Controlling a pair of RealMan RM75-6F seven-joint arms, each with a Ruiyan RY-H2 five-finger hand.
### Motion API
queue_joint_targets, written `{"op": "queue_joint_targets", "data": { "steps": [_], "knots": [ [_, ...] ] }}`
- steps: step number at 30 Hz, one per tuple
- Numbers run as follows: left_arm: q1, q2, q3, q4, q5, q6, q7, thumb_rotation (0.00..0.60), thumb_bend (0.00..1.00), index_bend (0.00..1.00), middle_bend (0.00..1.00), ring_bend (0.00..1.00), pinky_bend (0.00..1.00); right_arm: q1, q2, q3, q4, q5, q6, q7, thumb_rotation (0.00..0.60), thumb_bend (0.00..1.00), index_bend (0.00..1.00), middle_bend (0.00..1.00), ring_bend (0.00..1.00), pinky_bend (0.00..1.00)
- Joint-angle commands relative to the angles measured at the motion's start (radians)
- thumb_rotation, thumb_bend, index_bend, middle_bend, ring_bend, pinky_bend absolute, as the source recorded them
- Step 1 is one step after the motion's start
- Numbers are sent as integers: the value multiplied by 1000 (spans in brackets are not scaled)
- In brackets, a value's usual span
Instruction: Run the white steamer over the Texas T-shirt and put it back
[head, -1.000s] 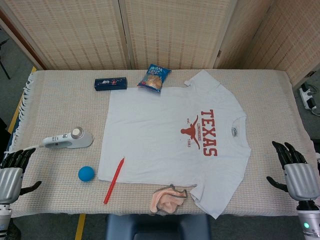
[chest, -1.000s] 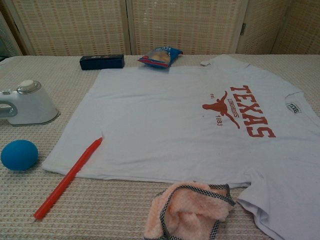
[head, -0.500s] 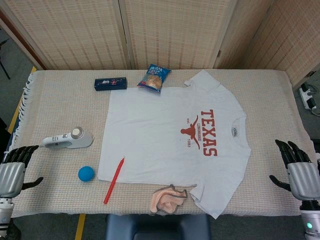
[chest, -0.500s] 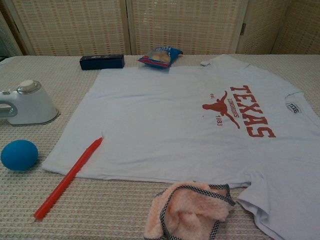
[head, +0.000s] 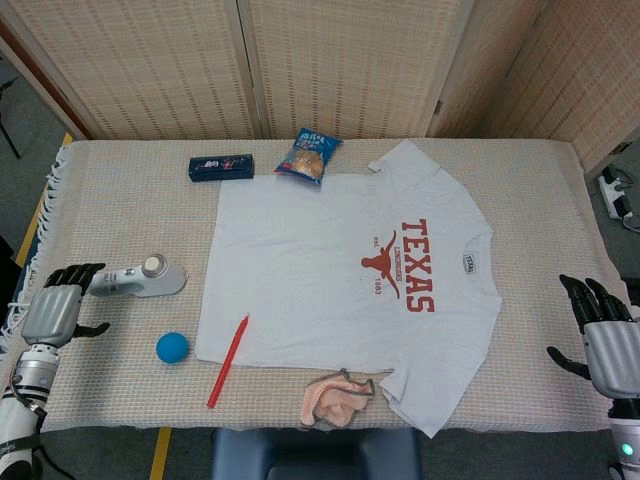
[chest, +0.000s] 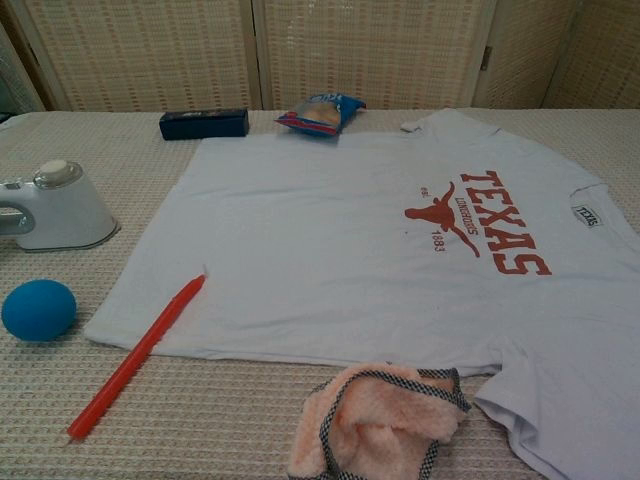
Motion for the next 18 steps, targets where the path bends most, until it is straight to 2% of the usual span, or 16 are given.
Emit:
{"op": "queue_joint_targets", "data": {
  "steps": [1, 4, 9, 12, 18],
  "knots": [
    [-48, -43, -25, 46, -58, -45, 47, 600, 87, 197, 218, 157, 186, 1, 2, 0, -2, 0, -2, -2, 600, 0, 26, 124, 95, 219],
    [-79, -71, -37, 93, -109, -85, 66, 600, 102, 219, 229, 167, 188, 2, 3, 2, -4, 3, -4, -4, 600, 0, 26, 124, 96, 219],
    [-119, -123, -58, 187, -192, -135, 72, 600, 131, 275, 305, 222, 227, 4, -1, 0, 1, 16, -17, -3, 600, 0, 26, 123, 96, 219],
    [-138, -147, -60, 233, -221, -155, 82, 600, 147, 329, 378, 274, 248, 5, -2, 1, 4, 21, -22, -3, 600, 0, 26, 124, 96, 220],
    [-172, -185, -63, 279, -239, -163, 103, 600, 159, 412, 425, 317, 279, 11, -7, 3, 8, 28, -32, -3, 600, 0, 26, 124, 96, 219]
  ]
}}
